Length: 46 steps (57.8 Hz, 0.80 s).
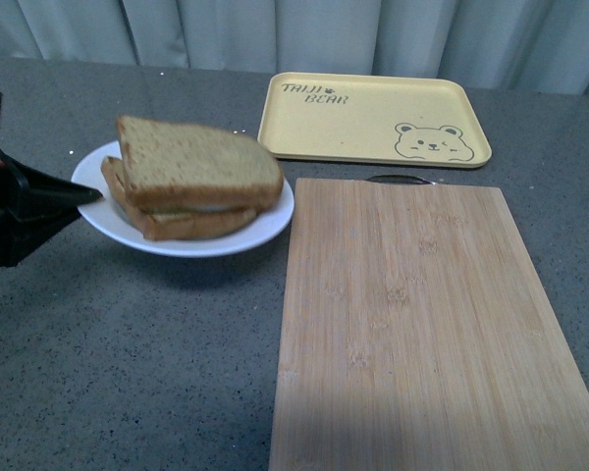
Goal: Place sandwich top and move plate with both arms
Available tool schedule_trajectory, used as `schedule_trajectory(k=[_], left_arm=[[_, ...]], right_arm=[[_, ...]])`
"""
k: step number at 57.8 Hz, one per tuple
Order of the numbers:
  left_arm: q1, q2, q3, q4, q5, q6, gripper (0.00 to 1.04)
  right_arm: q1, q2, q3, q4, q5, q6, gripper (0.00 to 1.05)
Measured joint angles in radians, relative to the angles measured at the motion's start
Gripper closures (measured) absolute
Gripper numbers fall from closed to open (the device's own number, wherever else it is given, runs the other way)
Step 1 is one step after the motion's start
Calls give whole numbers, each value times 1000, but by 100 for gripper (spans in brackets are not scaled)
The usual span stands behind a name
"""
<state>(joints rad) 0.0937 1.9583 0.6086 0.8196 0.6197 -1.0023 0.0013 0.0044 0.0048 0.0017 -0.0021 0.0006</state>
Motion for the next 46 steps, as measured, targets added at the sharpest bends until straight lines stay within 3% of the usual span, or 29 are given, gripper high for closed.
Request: schedule_trajectory(k=[10, 18, 36, 46], left_arm=[[-43, -13, -1, 125, -62, -142, 101], [-134, -9, 48, 136, -142, -232, 101], [-354, 155, 344, 9, -359, -317, 101], [-421, 293, 545, -78, -447, -352, 101]], right_arm=[[0, 0, 0, 0, 0, 0, 9], [0, 0, 0, 0, 0, 0, 9], [0, 0, 0, 0, 0, 0, 9], [0, 0, 0, 0, 0, 0, 9]])
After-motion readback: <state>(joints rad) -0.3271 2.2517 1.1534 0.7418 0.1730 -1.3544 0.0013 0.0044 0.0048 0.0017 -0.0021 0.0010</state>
